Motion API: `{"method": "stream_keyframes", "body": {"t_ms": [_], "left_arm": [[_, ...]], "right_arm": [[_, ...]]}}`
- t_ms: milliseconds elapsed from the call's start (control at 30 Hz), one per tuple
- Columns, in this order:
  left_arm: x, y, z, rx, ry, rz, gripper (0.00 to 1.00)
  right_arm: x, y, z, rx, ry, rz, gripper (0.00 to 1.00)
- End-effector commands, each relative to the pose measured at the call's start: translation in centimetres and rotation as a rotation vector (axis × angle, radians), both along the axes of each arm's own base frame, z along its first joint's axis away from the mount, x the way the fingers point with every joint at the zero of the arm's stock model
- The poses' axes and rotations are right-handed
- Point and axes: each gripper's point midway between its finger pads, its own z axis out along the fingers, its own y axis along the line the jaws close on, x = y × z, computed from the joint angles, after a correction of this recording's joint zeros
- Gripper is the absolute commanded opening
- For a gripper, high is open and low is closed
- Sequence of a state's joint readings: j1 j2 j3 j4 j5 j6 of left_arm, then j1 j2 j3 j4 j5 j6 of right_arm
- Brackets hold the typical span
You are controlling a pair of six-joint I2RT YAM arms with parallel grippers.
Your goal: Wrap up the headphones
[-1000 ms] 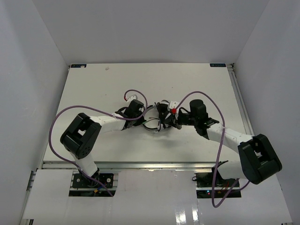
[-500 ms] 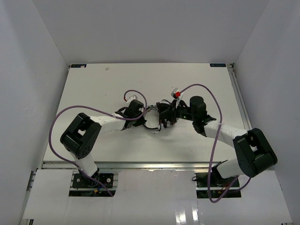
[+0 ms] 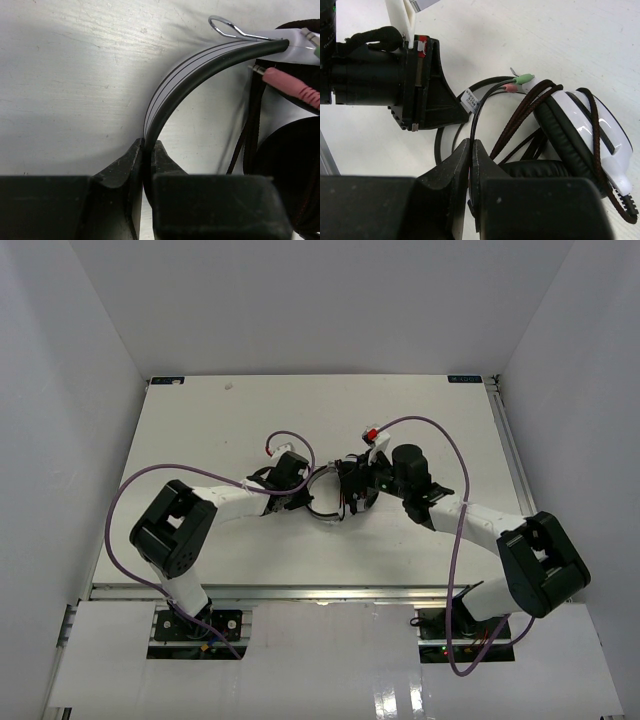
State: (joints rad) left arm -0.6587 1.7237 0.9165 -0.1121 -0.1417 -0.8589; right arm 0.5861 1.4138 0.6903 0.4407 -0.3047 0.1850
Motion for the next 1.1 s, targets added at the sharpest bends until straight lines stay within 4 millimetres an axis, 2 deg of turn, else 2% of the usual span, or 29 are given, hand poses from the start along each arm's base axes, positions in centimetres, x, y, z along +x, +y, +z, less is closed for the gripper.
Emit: {"method": "stream_keyframes", "body": {"t_ms": [0,100,200,333,533,667,867,1000,1067], "left_arm": [[0.0,-1.3,3.8,-0.044,-0.049,-0.046,0.35],[0.2,-1.1,4.9,-0.029,-0.07,-0.054,0.6],[0.5,-0.9,6.0,-0.022,-0.095,-0.053,0.7],[0.7,-0.7,8.0,-0.021,-0.14,-0.058,0.74],[0.4,0.2,10.7,-0.008,-0.203,-0.084,0.76],[-0.7,1.5,11.8,0.021,-0.244,-0.116,0.81],[-2.8,3.7,11.7,0.07,-0.271,-0.163,0.85],[-3.3,4.7,12.8,0.11,-0.331,-0.205,0.89],[-3.5,5.1,14.2,0.141,-0.393,-0.257,0.91]], "right_arm": [[0.6,0.4,0.9,-0.024,-0.071,0.021,0.22],[0.5,0.2,1.0,-0.042,-0.096,0.038,0.32],[0.3,0.3,1.2,-0.053,-0.122,0.065,0.41],[0.5,-0.1,2.3,-0.06,-0.167,0.071,0.63],[1.1,-1.8,5.6,-0.048,-0.25,0.12,0.87],[0.4,-2.7,6.8,-0.058,-0.287,0.169,0.92],[-1.0,-3.5,7.5,-0.064,-0.297,0.238,0.95],[-1.7,-4.0,8.0,-0.066,-0.287,0.271,0.98],[-1.7,-4.7,8.5,-0.081,-0.286,0.252,0.98]]}}
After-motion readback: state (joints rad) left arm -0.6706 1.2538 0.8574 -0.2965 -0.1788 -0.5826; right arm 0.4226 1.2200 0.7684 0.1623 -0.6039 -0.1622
